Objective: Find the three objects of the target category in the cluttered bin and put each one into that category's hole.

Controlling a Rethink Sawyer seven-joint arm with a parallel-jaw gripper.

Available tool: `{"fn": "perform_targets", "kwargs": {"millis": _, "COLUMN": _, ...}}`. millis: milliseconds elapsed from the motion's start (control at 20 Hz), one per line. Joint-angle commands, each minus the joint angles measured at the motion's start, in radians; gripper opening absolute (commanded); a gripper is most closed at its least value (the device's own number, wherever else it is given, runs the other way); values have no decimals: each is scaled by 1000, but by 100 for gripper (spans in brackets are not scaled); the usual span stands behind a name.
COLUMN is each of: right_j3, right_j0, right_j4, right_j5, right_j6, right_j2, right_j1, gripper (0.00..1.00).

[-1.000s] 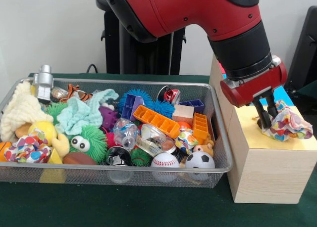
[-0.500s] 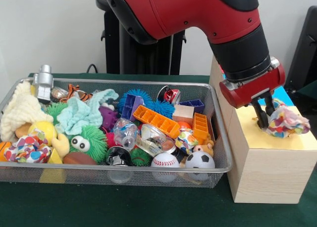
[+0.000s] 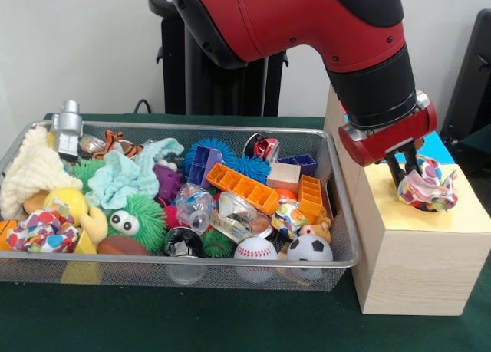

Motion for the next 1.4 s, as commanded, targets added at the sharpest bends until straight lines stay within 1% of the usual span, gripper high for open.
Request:
{"fn": "perform_targets", "kwargs": {"millis": 50, "right_j3": 16, "right_j0": 5, "right_j4": 26, "right_j5": 123, "right_j6": 186, "right_j2": -77, "right_j1": 38, "gripper": 0}}
{"fn": "perform_targets", "kwargs": {"millis": 1000, "right_j3": 1, "right_j0": 15, "right_j4": 46, "right_j5": 104, "right_j6": 163, "right_j2": -76, "right_j1": 47, "gripper": 0}}
{"fn": "perform_targets", "kwargs": {"millis": 1050, "right_j3": 1, "right_j0": 17, "right_j4": 48, "right_j5": 105, "right_j6": 162, "right_j2": -76, "right_j1": 47, "gripper": 100}}
{"fn": "perform_targets", "kwargs": {"millis": 1400, "right_j3": 0, "right_j0": 21, "right_j4": 44, "right_j5": 104, "right_j6": 155, "right_j2": -79, "right_j1": 44, "gripper": 100}}
